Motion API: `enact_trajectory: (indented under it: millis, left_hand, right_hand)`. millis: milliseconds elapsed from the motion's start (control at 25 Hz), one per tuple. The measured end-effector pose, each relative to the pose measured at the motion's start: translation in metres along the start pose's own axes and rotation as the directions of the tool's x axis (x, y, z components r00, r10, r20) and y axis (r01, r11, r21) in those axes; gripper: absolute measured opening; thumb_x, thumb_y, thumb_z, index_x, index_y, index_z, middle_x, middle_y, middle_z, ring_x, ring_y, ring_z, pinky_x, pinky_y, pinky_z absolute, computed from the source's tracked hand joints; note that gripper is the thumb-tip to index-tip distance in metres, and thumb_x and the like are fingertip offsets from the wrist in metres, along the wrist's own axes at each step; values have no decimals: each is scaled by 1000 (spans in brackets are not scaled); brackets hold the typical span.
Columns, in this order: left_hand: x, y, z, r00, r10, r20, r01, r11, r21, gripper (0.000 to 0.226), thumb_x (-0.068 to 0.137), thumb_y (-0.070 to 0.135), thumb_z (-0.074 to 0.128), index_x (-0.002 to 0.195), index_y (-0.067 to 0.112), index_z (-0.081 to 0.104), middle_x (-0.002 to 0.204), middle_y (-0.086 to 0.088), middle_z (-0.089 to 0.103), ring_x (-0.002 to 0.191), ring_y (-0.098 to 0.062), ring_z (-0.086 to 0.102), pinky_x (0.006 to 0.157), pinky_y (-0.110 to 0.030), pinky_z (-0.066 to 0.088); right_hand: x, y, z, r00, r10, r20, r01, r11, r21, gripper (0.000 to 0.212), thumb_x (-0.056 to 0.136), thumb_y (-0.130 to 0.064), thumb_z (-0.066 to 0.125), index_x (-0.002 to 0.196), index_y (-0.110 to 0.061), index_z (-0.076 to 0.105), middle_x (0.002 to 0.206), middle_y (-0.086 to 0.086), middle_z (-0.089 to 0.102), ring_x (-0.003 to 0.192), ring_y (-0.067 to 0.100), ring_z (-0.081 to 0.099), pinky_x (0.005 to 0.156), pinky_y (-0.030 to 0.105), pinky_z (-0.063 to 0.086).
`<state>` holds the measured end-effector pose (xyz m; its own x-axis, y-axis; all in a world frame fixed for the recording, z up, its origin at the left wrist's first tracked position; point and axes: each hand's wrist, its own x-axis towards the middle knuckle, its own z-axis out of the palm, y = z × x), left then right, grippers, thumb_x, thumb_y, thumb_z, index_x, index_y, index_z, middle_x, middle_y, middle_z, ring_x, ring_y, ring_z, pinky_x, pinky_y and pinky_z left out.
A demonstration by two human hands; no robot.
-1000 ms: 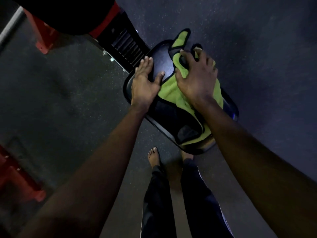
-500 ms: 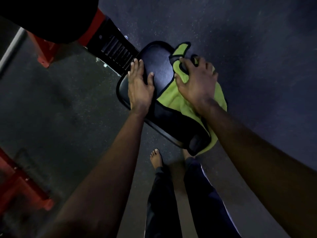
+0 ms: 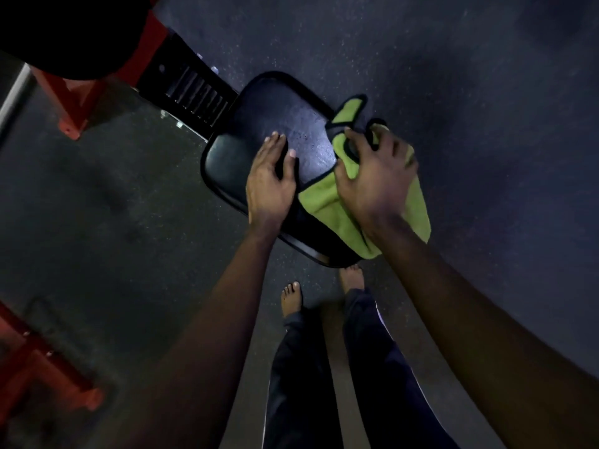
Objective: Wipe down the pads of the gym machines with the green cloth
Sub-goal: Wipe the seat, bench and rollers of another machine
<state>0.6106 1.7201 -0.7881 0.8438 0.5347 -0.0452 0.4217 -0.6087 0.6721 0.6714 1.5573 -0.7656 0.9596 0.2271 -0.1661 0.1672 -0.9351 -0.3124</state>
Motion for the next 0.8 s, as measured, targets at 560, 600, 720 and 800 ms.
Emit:
enact_trajectory:
  millis: [560,600,720,800]
  left_hand:
    - [-27,-36,-36,990,55,133,-52,998,-25,45,101,22,55,144,8,53,154,-7,46,146,-18,36,119,-25,28]
    - [-26,-38,-39,984,69,163,-66,998,-24,47,101,24,57,145,9,51,155,-7,43,147,-17,34,120,-26,27]
    - [-23,-37,-41,971,83,222,-77,996,-34,52,101,26,58,149,9,46,159,-6,37,150,-16,28,122,-26,22]
    - [-19,-39,-45,964,83,252,-75,996,-41,53,101,25,59,149,8,45,160,-6,35,150,-16,25,123,-25,19]
  right_hand:
    - [-40,5,9,989,-142,-37,142,990,-8,51,92,-54,55,140,-38,56,148,2,49,138,29,40,107,56,36]
    - [-44,2,12,995,-68,-77,69,998,7,51,92,-54,54,140,-38,56,149,1,48,138,29,40,107,56,36]
    - [-65,-13,18,972,182,-149,-172,982,80,53,94,-53,53,145,-37,51,153,2,43,143,31,35,110,60,34]
    - [-83,-18,21,939,307,-154,-284,946,156,54,96,-51,53,148,-38,46,157,4,38,145,33,31,110,62,35]
